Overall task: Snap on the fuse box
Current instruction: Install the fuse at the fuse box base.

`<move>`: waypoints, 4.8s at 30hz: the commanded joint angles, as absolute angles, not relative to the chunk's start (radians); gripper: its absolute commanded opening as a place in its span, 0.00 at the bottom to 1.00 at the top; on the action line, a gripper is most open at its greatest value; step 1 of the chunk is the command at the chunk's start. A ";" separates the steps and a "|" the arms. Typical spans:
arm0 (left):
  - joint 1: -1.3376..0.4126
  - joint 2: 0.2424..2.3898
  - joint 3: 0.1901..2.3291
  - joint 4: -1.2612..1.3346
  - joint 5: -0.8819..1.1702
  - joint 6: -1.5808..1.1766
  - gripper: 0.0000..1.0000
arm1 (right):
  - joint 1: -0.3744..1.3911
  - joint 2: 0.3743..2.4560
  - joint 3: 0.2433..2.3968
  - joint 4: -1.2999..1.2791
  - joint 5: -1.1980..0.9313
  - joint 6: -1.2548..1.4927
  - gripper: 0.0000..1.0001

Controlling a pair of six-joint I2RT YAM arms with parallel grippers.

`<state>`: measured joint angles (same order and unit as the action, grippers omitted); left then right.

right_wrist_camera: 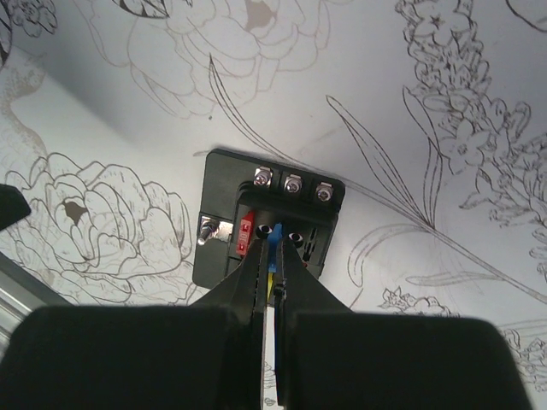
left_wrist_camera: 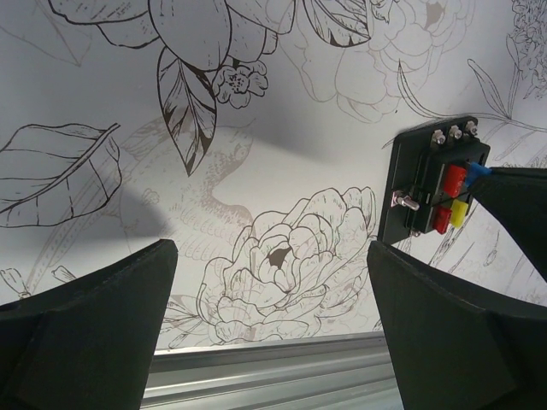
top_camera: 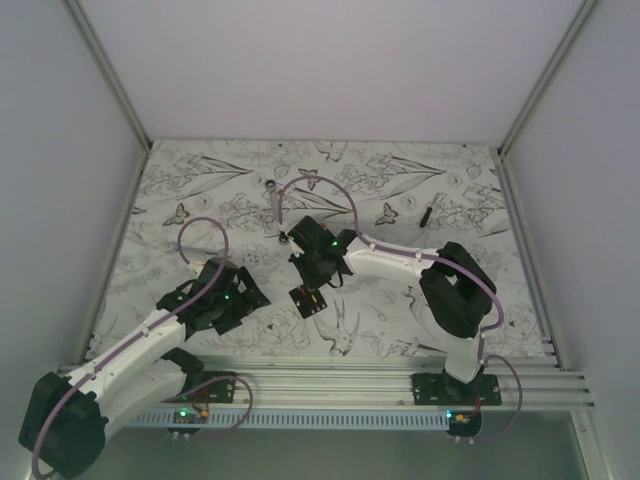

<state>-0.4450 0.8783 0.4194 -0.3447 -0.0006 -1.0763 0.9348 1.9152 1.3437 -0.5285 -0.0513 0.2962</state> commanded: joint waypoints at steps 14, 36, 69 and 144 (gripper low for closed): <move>-0.440 0.853 0.413 -0.382 0.030 -1.084 0.99 | 0.922 1.882 1.265 -0.511 0.031 0.351 0.07; -0.445 0.893 0.454 -0.374 0.046 -1.070 0.99 | 0.942 1.860 1.299 -0.503 0.055 0.353 0.20; -0.462 0.905 0.451 -0.367 0.051 -1.077 0.99 | 0.946 1.952 1.213 -0.599 0.107 0.364 0.00; -0.479 0.940 0.462 -0.353 0.050 -1.072 0.99 | 0.957 2.135 1.282 -0.738 0.091 0.333 0.00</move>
